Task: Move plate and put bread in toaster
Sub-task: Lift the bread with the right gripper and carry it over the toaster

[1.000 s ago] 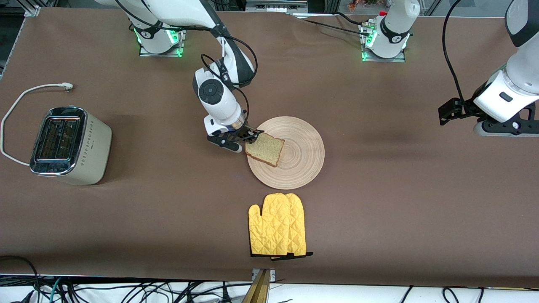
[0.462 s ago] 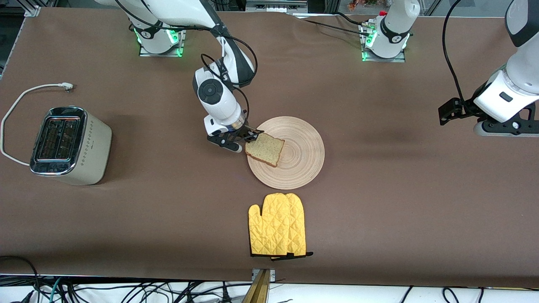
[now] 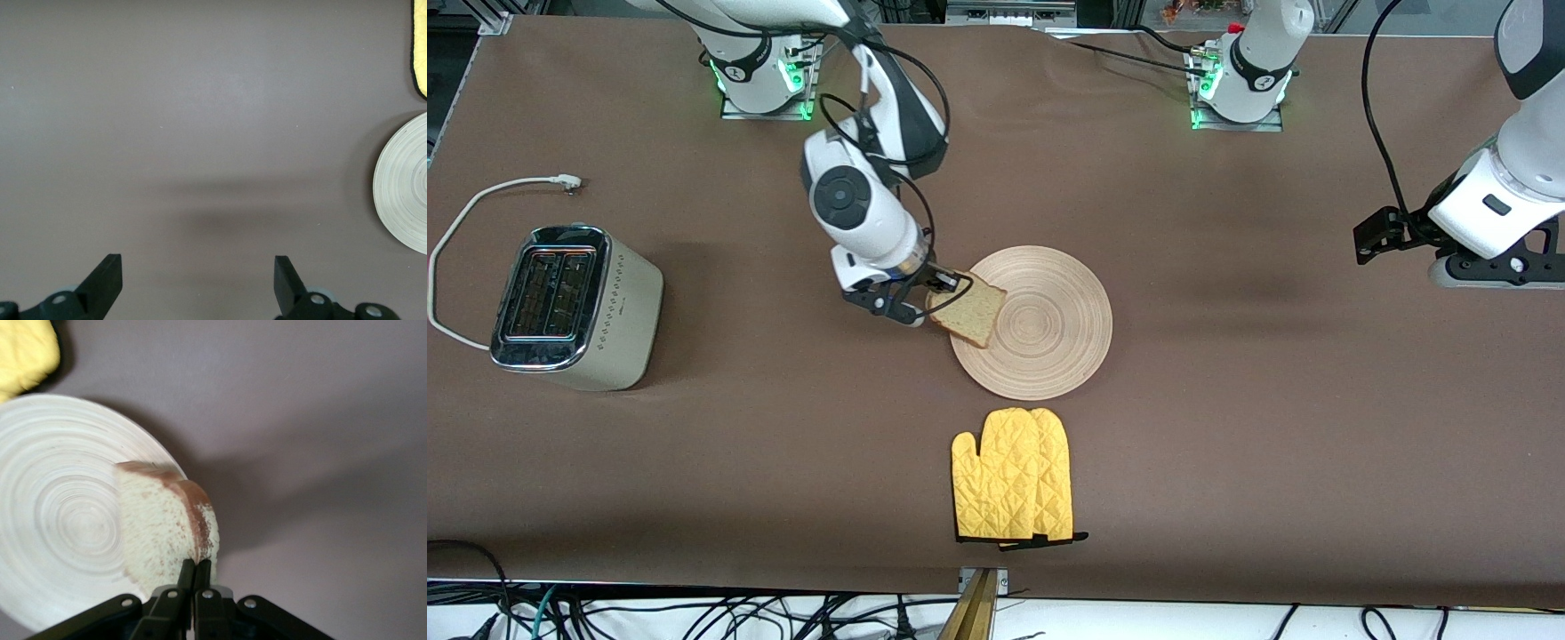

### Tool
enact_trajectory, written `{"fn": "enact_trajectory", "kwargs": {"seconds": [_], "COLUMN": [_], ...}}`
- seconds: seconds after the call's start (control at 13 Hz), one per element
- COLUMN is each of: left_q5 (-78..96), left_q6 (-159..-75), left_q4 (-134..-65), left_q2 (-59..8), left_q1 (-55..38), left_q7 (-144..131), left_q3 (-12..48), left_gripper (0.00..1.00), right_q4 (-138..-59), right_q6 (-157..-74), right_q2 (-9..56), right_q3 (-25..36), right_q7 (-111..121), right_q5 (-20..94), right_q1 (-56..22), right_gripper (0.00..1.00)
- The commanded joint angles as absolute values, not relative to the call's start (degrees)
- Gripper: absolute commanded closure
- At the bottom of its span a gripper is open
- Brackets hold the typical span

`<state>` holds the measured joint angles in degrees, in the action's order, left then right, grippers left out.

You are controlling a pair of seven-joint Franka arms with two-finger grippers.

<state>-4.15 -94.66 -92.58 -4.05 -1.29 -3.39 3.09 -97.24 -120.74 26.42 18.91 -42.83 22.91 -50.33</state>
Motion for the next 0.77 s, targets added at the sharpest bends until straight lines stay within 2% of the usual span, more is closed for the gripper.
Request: {"fn": "enact_trajectory", "kwargs": {"seconds": [0.0, 0.31, 0.69], "left_q5": [-3.2, -3.2, -3.1], "left_q6": [-93.5, -93.4, -93.4], "left_q4": [-91.2, -91.2, -91.2], "left_q2": [-4.4, -4.3, -4.3], "left_q1": [-0.9, -0.9, -1.0], "left_q7": [-3.6, -3.6, -3.7], "left_q3": [3.3, 3.3, 3.3], "left_gripper": [0.0, 0.0, 0.0], "right_q4": [-91.7, -86.1, -84.3], "right_q6": [-109.5, -95.9, -88.2], "right_q2": [25.4, 22.9, 21.8], "right_q3": [22.3, 29.6, 41.5], "right_q7": [-39.6, -24.8, 0.8], "right_q5": [19.9, 12.1, 8.4], "right_q1": [-50.1, -50.1, -50.2], "right_gripper": [1.0, 1.0, 1.0]}}
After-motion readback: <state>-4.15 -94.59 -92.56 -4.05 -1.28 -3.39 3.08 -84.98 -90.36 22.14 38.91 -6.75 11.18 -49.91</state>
